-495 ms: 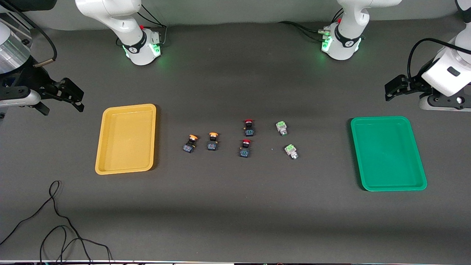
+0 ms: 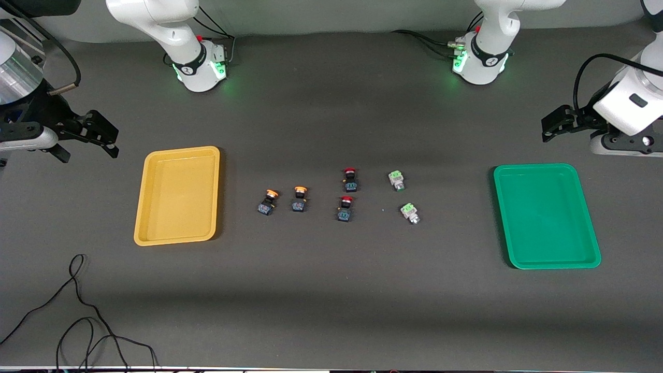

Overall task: Place green and yellow buttons in trays
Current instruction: 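Move the left gripper toward the green-capped buttons while the right gripper rises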

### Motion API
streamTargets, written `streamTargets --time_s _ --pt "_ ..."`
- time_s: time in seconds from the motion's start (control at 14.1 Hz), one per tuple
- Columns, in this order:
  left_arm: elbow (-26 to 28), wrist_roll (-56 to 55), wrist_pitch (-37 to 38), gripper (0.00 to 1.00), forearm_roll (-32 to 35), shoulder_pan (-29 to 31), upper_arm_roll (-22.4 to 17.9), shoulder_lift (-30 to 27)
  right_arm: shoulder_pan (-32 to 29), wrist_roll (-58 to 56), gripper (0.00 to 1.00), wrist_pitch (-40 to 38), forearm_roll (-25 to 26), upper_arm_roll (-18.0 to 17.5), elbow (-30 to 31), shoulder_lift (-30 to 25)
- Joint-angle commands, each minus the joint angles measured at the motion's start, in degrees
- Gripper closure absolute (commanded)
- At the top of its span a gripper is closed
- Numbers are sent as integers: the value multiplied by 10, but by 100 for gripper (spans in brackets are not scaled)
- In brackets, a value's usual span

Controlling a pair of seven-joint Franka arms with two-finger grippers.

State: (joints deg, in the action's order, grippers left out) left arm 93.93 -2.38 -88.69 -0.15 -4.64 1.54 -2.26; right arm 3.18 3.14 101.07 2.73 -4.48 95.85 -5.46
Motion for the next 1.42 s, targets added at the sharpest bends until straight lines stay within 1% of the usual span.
streamTargets --time_s 0.0,0.21,0.35,0.42,0.57,0.78,0.92,1.06,1.13,1.2,1.34 --pt "3 -5 4 0 -7 -5 3 -9 -3 -13 0 3 -12 -1 11 -11" --pt "12 -55 -3 0 -15 -5 30 -11 -2 -16 0 -3 -11 -9 15 -6" --pt "20 -89 -8 0 -34 -5 54 -11 -1 -16 0 -29 -11 -9 14 -6" --pt "27 -118 -13 0 -39 -5 74 -12 2 -17 0 -40 -11 -9 14 -5" --pt "41 -203 -35 0 -39 -5 130 -12 5 -17 0 -49 -11 -9 14 -1" --pt "66 -334 -88 0 -39 -5 218 -6 11 -16 0 -61 -11 -4 9 12" --pt "90 -400 -132 0 -39 -16 258 -5 13 -9 0 -60 -11 -6 6 20" --pt "107 -465 -166 0 -38 -46 264 -2 14 -12 0 -59 -12 -8 3 24" --pt "124 -472 -182 0 -37 -53 264 -2 14 -12 1 -59 -13 -8 1 24" --pt "151 -472 -205 0 -37 -55 264 -3 14 -8 2 -59 -15 -9 1 24" --pt "203 -474 -253 0 -37 -53 264 0 15 -5 8 -61 -25 -9 1 24"
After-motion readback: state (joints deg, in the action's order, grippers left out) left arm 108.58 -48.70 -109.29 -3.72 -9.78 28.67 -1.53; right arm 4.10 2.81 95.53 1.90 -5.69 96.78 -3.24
